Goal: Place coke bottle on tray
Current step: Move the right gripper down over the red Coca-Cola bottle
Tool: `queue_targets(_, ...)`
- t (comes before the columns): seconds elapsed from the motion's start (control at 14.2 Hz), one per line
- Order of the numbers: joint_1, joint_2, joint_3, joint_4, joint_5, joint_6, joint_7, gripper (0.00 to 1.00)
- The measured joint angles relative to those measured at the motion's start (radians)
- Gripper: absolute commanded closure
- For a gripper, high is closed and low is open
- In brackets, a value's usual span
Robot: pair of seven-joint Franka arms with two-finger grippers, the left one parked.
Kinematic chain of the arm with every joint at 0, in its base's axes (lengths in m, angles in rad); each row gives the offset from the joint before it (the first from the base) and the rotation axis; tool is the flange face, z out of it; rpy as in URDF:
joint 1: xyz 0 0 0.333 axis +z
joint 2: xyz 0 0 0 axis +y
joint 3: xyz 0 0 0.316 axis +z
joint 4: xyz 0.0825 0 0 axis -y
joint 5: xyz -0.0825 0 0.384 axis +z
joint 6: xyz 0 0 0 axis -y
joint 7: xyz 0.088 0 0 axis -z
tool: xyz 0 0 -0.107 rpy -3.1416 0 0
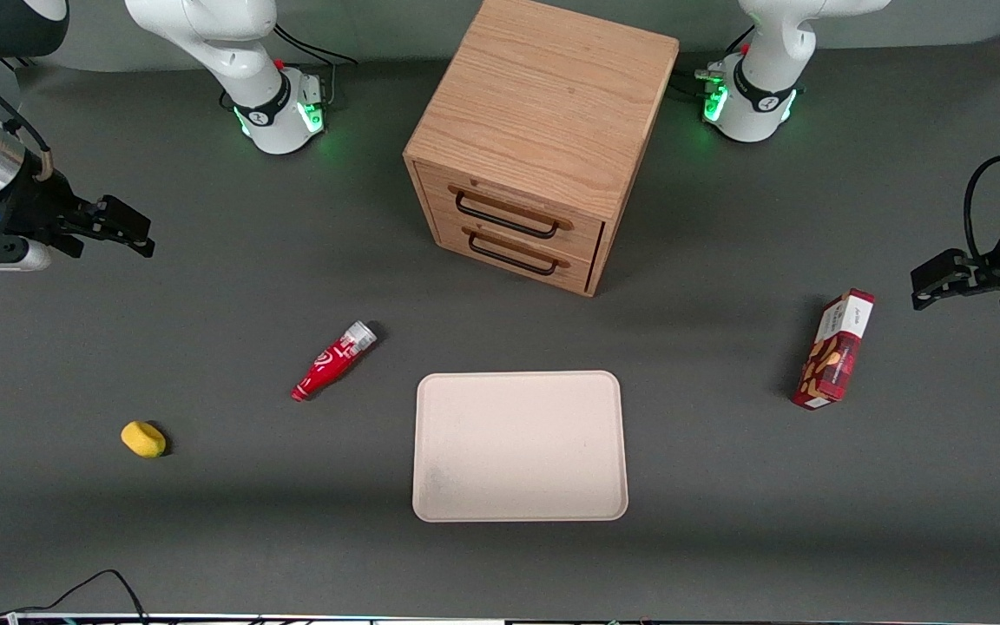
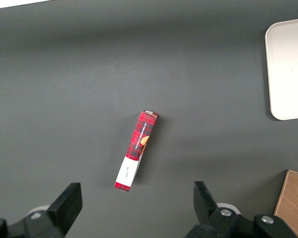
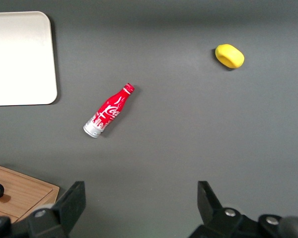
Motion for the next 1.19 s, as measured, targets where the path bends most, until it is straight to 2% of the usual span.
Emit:
queue_targets(0.56,0.018,0.041,0.008,0.002,0.008,0.002,0.026,0.0)
queue_targets(1.05,0.164,0.261,0.02,-0.003,0.011,0.152,0.627,0.0)
queue_targets(1.19,0.188,0.337,0.021,-0.021,-0.017,0.205,0.762,0.0)
